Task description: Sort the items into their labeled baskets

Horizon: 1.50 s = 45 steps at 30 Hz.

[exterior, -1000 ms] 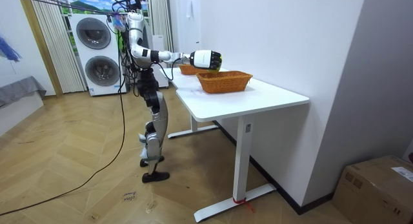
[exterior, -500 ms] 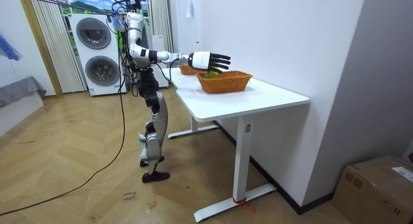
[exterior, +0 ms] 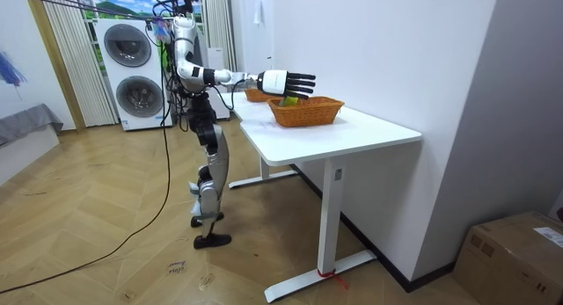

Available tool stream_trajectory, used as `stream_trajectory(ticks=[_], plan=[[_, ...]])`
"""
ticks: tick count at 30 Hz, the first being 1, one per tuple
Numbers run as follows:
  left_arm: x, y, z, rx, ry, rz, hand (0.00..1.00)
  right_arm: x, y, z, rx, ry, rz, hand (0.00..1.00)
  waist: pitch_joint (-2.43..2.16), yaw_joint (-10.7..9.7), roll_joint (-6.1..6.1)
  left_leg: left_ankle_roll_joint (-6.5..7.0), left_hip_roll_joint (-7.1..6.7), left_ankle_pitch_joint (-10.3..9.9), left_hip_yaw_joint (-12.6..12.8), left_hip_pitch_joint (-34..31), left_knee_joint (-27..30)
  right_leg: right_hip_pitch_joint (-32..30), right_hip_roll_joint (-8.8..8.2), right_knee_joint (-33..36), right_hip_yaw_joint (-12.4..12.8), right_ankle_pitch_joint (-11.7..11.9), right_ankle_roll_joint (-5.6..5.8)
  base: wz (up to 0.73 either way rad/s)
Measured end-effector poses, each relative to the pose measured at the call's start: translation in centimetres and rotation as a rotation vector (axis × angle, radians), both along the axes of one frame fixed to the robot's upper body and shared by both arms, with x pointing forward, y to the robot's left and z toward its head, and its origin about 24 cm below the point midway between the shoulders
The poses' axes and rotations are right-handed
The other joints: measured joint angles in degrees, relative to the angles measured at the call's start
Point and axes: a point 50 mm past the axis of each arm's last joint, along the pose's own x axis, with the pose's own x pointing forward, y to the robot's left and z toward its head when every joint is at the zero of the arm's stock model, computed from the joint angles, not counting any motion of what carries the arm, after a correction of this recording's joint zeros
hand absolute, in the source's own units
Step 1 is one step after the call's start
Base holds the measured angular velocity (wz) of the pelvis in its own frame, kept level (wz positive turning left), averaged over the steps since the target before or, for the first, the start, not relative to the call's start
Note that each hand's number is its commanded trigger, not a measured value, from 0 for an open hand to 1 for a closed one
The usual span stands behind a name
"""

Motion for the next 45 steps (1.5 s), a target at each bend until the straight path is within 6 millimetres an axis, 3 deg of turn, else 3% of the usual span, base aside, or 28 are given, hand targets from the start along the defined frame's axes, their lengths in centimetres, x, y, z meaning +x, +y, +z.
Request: stream_trajectory(ticks=[13,20,24,33,39,45], plan=[[0.2,0.0,0.0,-0.004,-0.005,-0.004,0.0,0.7,0.3,0.5,-0.162,0.061,0.108,0.0,0.19,0.01,-0.41,0.0,0.02,0.0,0.03,-0.02,0.07,-0.07,0.0,0.14,-0.02,-0.01,0.0,0.0],[0.6,0.9,0.3,-0.001,-0.017,-0.023,0.0,1.4,0.8,0.8,-0.215,0.119,0.251,0.0,0.1,0.53,-2.34,0.0,0.05,0.0,0.18,-0.23,-0.05,-0.92,0.04,0.18,0.19,-0.01,0.0,-0.01],[0.9,1.2,0.4,0.007,-0.021,-0.036,0.0,2.0,0.7,1.4,-0.288,0.158,0.325,0.0,0.07,1.71,-2.64,0.01,0.15,0.0,0.61,-0.56,-0.14,-1.55,0.04,0.91,-0.18,0.0,0.02,-0.1],[1.0,1.1,0.3,-0.046,-0.005,-0.069,0.0,3.3,1.7,1.8,-0.33,0.254,0.535,0.0,0.02,2.14,-3.29,0.01,-0.11,0.0,0.36,-0.68,0.23,-1.39,0.03,0.82,-0.39,0.0,0.01,0.01],[1.6,1.9,0.6,-0.027,-0.017,-0.081,0.0,3.7,2.1,2.0,-0.313,0.299,0.631,0.0,0.03,2.34,-5.44,-0.01,-0.29,0.01,-0.17,-1.07,0.44,-1.44,-0.03,0.83,-0.7,-0.01,0.0,0.03],[2.1,2.0,0.6,-0.024,-0.029,-0.086,0.0,3.9,2.6,2.6,-0.34,0.31,0.688,0.0,0.01,3.11,-5.71,0.03,-0.42,0.0,-0.19,-1.03,0.46,-1.47,-0.13,0.82,-0.66,0.0,0.01,0.0]])
